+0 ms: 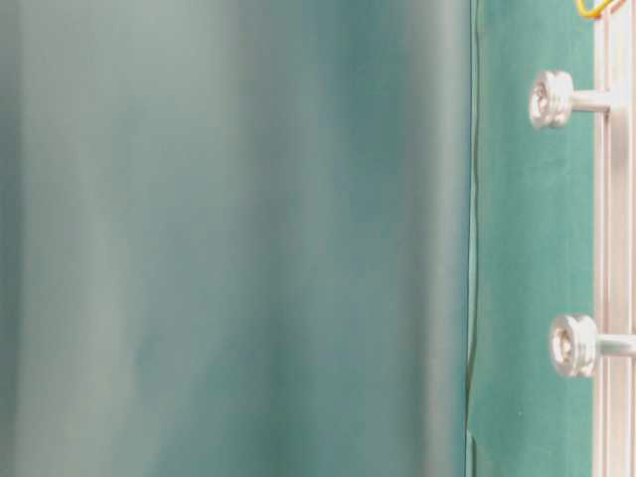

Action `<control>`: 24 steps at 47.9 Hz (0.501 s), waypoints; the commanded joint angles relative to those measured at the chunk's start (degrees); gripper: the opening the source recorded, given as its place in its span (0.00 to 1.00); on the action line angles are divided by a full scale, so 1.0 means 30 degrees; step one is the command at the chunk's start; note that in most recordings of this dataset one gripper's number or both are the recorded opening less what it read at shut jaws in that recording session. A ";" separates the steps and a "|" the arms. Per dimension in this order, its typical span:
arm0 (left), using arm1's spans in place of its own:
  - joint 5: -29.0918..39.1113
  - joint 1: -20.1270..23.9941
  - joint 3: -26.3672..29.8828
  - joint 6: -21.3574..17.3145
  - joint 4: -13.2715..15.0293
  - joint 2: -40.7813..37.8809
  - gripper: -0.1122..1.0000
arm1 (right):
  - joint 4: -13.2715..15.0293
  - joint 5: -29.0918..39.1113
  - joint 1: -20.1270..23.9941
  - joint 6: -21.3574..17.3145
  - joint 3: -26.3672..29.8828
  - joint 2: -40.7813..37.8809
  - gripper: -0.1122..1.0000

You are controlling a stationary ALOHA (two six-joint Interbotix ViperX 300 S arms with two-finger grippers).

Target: Hook the rubber onto the shaft.

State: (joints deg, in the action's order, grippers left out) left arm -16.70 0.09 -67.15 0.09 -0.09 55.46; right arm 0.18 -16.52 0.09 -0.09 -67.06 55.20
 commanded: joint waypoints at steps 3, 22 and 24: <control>0.0557 -0.0117 0.0615 -0.0088 -0.0527 -0.0117 0.10 | -0.0029 -0.0264 0.0000 0.0000 0.0322 -0.0029 0.12; 0.0938 -0.0088 0.0791 -0.0029 -0.0527 -0.0117 0.10 | -0.0088 0.0762 0.0000 -0.0029 0.0850 0.0059 0.12; 0.1113 -0.0088 0.0820 0.0000 -0.0527 -0.0088 0.10 | -0.0088 0.1084 0.0000 -0.0029 0.0937 0.0029 0.12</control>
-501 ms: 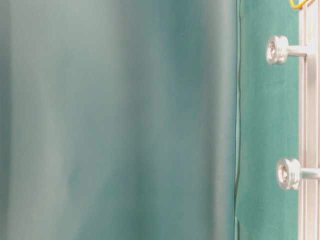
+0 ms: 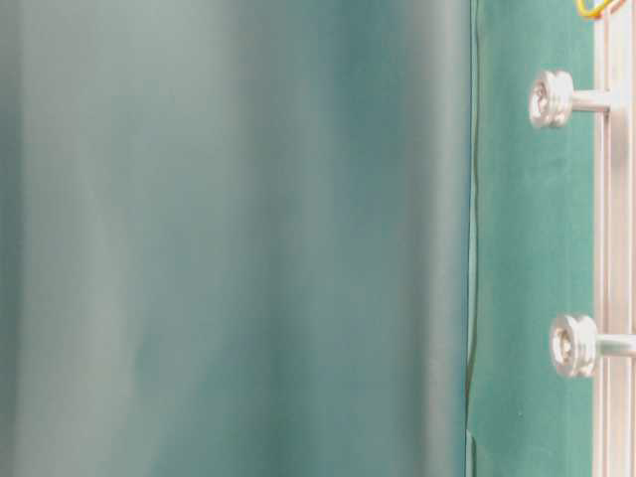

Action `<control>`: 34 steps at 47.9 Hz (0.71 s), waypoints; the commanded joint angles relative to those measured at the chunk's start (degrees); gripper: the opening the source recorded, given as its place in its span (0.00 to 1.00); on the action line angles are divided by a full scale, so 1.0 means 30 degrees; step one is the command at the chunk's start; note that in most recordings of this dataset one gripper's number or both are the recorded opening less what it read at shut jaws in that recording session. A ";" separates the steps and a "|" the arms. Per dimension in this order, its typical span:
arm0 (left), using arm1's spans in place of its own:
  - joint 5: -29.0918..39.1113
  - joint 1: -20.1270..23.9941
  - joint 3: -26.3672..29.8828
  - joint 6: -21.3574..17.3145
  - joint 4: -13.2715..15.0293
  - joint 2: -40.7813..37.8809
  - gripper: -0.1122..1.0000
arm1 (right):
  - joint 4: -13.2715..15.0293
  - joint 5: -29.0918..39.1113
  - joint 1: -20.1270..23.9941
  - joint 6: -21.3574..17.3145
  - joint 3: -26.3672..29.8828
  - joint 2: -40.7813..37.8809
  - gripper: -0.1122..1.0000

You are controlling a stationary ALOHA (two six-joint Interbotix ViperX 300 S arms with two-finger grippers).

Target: Hook the rubber onto the shaft.

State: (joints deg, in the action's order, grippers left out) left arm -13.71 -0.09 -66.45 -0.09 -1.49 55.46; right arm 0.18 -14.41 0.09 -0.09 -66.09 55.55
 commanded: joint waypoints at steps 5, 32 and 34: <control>0.1406 -0.0029 0.0850 0.0117 -0.0059 -0.0117 0.10 | -0.0088 0.1816 0.0000 -0.0088 0.0879 -0.0088 0.12; 1.4766 -0.0029 0.3809 0.0176 -0.0059 -0.0293 0.10 | -0.0088 1.5674 0.0000 -0.1113 0.3428 -0.1260 0.12; 1.4824 -0.0029 0.3867 0.0176 -0.0059 -0.0293 0.10 | -0.0059 1.5674 0.0000 -0.1113 0.3486 -0.1348 0.12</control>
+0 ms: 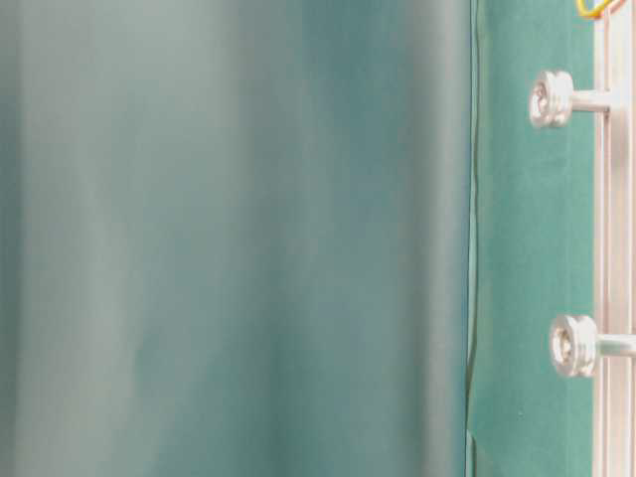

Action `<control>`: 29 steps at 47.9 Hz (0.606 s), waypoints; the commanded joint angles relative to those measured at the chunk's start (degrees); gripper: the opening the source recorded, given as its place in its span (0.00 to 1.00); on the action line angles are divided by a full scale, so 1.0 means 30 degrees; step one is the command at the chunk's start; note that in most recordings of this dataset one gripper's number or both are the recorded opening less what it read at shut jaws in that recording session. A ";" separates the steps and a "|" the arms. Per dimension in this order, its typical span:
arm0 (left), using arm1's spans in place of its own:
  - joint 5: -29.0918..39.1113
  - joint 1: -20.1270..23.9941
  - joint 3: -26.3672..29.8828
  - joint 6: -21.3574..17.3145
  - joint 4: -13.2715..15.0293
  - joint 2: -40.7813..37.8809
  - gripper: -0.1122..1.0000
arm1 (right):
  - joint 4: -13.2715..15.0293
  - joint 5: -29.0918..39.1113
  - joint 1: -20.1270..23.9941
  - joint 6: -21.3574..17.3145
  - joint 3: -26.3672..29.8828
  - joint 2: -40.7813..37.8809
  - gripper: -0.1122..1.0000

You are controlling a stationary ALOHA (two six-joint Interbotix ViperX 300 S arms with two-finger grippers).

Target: Hook the rubber onto the shaft.

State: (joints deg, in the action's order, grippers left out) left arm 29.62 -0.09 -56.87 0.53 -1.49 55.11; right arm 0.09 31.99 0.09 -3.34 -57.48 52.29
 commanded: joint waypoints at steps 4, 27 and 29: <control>0.0352 -0.0029 0.0674 -0.0029 -0.0029 -0.0205 0.10 | 0.0000 0.0205 0.0000 -0.0029 0.0645 -0.0381 0.12; 0.0352 -0.0029 0.0703 -0.0029 -0.0059 -0.0205 0.10 | 0.0000 0.0762 0.0000 -0.0059 0.0937 -0.0586 0.12; 0.0352 -0.0029 0.0703 -0.0029 -0.0059 -0.0205 0.10 | 0.0000 0.0967 0.0000 -0.0059 0.0996 -0.0586 0.12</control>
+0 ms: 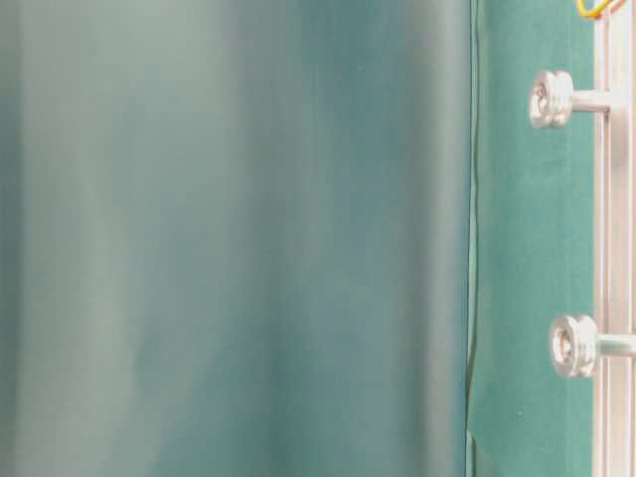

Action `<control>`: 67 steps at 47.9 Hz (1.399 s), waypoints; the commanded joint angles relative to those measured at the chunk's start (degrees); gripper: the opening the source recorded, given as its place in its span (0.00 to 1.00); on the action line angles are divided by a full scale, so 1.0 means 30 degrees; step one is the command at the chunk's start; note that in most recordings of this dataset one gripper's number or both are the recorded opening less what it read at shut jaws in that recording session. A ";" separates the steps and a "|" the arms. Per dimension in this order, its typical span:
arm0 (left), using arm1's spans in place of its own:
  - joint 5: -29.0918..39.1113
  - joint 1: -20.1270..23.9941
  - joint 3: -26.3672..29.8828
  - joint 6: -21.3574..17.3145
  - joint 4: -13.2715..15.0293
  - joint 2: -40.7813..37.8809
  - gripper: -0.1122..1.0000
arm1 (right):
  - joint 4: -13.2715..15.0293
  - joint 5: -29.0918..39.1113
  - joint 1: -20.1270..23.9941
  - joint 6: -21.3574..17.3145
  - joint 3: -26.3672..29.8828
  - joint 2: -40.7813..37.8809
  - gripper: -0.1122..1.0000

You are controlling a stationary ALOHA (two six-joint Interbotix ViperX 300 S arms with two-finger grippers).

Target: Hook the rubber onto the shaft.

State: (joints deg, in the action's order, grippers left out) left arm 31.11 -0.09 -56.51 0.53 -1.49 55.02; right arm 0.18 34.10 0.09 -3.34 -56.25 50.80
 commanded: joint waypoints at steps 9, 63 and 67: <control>-0.0117 -0.0029 0.0586 -0.0029 -0.0059 -0.0176 0.10 | -0.0059 0.2256 0.0000 -0.0498 0.0938 -0.0205 0.12; 0.0000 -0.0029 0.0586 -0.0029 -0.0059 -0.0176 0.10 | 0.0674 1.1514 0.0000 -0.1904 0.2373 -0.2285 0.12; 0.0000 -0.0029 0.0586 -0.0029 -0.0059 -0.0176 0.10 | 0.0674 1.1660 0.0000 -0.1904 0.2373 -0.2549 0.12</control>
State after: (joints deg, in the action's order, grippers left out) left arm 31.38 -0.09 -56.51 0.53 -1.49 54.93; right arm 2.11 68.73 0.09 -9.05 -50.71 43.86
